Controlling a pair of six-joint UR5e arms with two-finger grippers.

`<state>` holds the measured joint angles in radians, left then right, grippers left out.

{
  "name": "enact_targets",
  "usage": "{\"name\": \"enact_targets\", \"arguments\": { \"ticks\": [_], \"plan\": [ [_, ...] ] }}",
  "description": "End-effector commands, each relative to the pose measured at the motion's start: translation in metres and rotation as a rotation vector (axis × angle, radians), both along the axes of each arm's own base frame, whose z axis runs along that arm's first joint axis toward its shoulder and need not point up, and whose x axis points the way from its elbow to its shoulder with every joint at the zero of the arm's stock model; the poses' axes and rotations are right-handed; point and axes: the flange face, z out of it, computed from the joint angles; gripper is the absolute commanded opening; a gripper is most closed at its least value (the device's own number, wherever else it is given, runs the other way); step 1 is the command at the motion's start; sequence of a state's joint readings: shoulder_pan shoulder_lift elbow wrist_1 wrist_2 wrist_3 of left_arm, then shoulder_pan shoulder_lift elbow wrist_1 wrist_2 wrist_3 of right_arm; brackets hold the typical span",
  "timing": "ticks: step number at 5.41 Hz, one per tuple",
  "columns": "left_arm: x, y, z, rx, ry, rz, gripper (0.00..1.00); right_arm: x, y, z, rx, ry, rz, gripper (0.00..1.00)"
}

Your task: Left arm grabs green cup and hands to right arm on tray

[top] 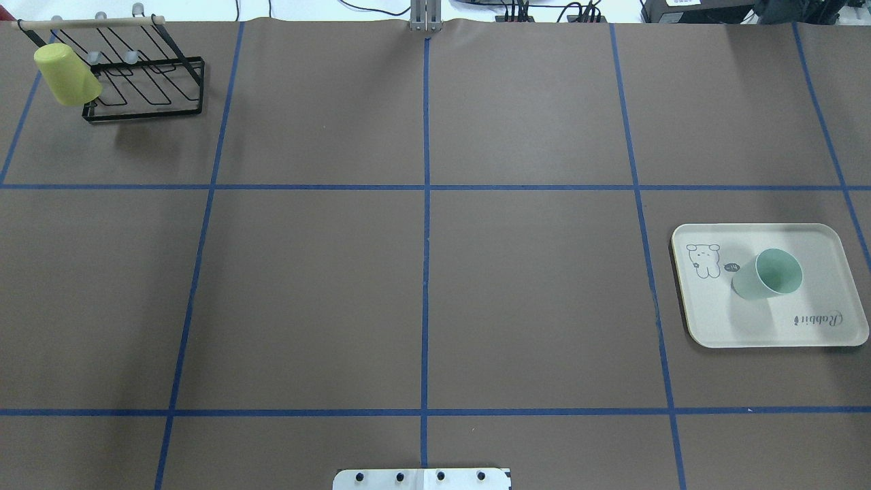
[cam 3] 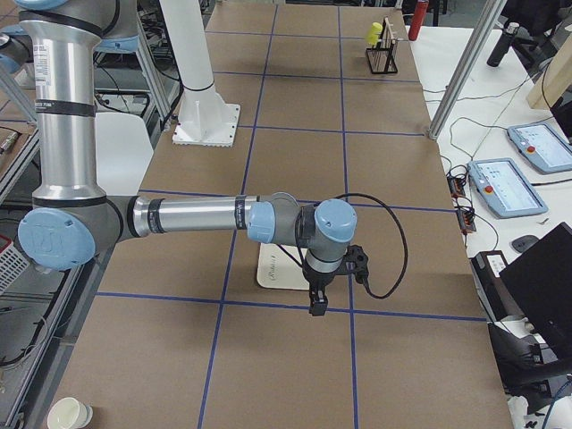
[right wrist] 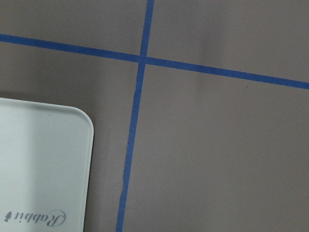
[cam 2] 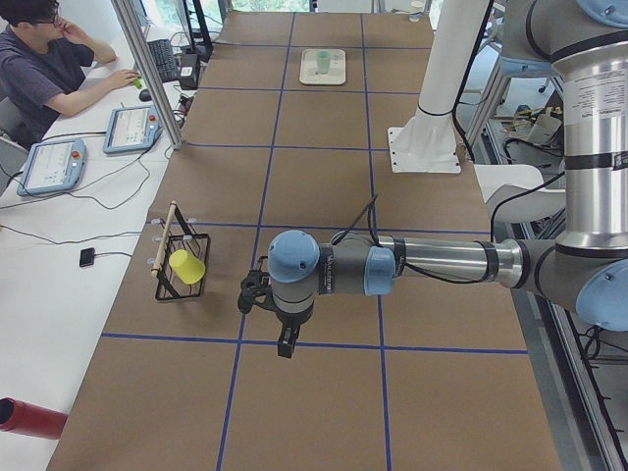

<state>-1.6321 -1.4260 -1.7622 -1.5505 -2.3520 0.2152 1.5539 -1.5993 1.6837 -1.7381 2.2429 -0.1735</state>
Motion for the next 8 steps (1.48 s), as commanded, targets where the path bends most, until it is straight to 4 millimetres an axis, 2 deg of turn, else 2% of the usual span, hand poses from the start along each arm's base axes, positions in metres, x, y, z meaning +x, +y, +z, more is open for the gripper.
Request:
{"name": "enact_targets", "arguments": {
  "ticks": [1, 3, 8],
  "plan": [
    [0.0000, -0.0003, -0.0005, 0.001, 0.001, 0.000, 1.00, -0.0001, -0.0004, -0.0067, 0.008, -0.001, 0.007, 1.00],
    [-0.0001, -0.0003, -0.0004, 0.001, 0.000, 0.000, 1.00, -0.0001, 0.0016, -0.0135, 0.002, 0.001, 0.032, 1.00],
    [0.0000, 0.0004, 0.0002, -0.001, 0.000, 0.000, 1.00, 0.0000, 0.0016, -0.0135, 0.002, 0.002, 0.032, 1.00]
  ]
}}
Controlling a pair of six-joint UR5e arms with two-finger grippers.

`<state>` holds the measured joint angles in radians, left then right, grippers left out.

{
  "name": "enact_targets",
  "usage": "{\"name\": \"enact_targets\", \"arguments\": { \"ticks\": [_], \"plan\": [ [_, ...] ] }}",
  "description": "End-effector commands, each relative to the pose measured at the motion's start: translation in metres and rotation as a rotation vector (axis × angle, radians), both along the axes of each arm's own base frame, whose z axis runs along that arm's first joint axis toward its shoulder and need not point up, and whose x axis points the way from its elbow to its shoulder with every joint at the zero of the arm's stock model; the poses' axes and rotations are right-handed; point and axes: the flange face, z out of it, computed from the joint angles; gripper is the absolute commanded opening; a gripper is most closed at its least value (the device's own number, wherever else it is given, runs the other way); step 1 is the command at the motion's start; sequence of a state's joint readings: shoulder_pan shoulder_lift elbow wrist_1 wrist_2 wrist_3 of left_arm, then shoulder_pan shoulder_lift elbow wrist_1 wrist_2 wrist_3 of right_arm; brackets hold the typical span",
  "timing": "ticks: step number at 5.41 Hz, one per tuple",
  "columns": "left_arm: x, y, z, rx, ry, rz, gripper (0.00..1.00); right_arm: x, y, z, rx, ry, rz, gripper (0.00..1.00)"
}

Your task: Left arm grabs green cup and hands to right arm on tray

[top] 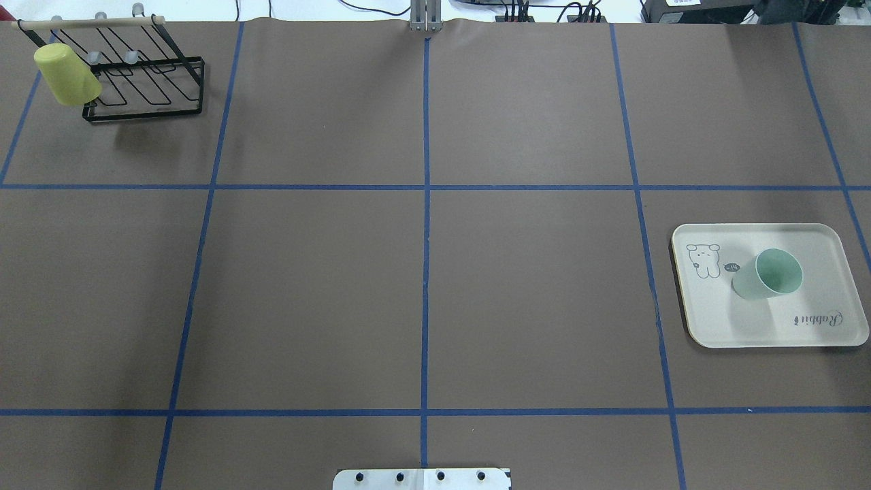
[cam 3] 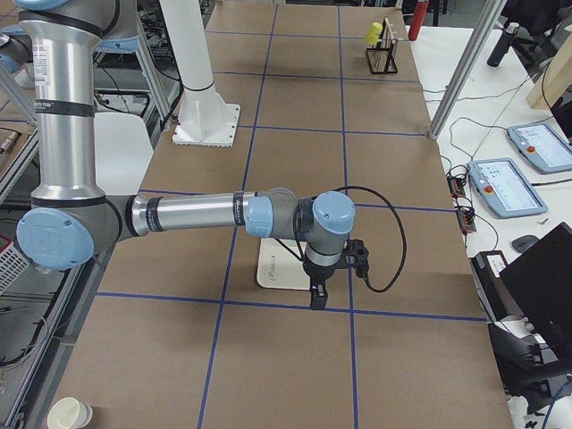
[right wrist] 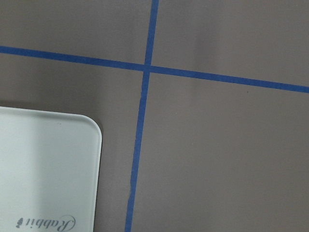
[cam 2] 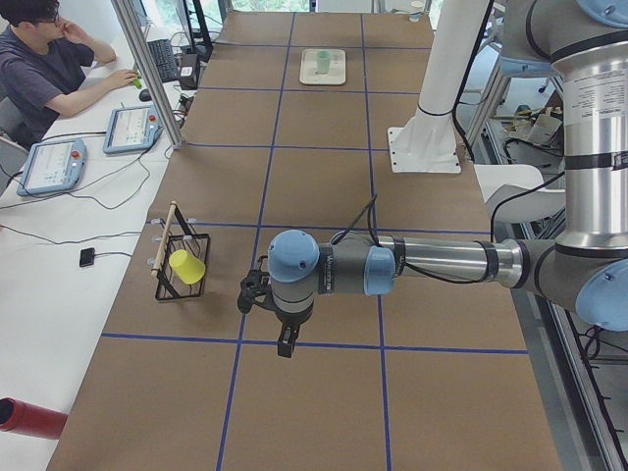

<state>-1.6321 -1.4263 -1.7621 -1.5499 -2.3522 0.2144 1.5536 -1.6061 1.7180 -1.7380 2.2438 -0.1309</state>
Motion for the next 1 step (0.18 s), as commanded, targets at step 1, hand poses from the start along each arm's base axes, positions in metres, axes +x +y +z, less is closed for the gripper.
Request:
{"name": "enact_targets", "arguments": {
  "ticks": [1],
  "plan": [
    [-0.0007, 0.0004, -0.0020, 0.005, -0.001, -0.001, 1.00, 0.0001, 0.0000, -0.0008, 0.002, -0.001, 0.000, 1.00]
  ]
}}
